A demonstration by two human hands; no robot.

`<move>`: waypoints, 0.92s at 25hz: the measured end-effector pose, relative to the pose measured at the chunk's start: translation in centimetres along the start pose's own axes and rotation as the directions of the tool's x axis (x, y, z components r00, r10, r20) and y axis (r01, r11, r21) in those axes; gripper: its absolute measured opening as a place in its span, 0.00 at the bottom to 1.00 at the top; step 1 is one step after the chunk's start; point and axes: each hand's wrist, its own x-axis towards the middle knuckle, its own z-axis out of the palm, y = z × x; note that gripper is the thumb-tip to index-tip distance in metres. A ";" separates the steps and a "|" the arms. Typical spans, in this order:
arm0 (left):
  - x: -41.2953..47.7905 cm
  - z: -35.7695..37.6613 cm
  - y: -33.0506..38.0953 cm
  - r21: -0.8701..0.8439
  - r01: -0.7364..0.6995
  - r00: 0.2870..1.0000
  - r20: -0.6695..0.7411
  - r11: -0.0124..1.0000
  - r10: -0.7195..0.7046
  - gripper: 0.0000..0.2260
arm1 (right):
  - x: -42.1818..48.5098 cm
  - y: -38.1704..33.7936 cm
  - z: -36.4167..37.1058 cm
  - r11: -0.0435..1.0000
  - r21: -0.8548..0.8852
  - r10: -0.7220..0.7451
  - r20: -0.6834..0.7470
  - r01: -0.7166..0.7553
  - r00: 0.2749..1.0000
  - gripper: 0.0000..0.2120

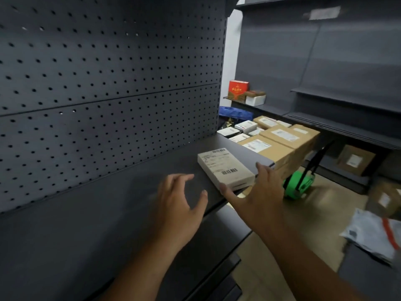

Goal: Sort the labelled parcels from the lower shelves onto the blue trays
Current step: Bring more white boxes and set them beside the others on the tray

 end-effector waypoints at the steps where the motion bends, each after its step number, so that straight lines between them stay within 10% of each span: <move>1: 0.4 0.3 0.0 0.012 0.002 1.000 -0.004 1.000 -0.002 0.18 | 1.1 -0.1 0.4 0.999 -0.035 0.009 0.051 -0.007 0.999 0.55; 14: 2.6 2.3 1.5 0.102 0.093 0.994 -0.067 0.990 -0.086 0.19 | 4.8 1.6 4.6 0.984 -0.111 -0.110 0.232 0.139 0.967 0.47; 23: -0.4 -0.1 1.8 0.237 0.218 0.962 -0.214 0.947 -0.168 0.22 | 5.3 -0.2 4.5 0.939 0.214 -0.309 0.178 0.270 0.934 0.50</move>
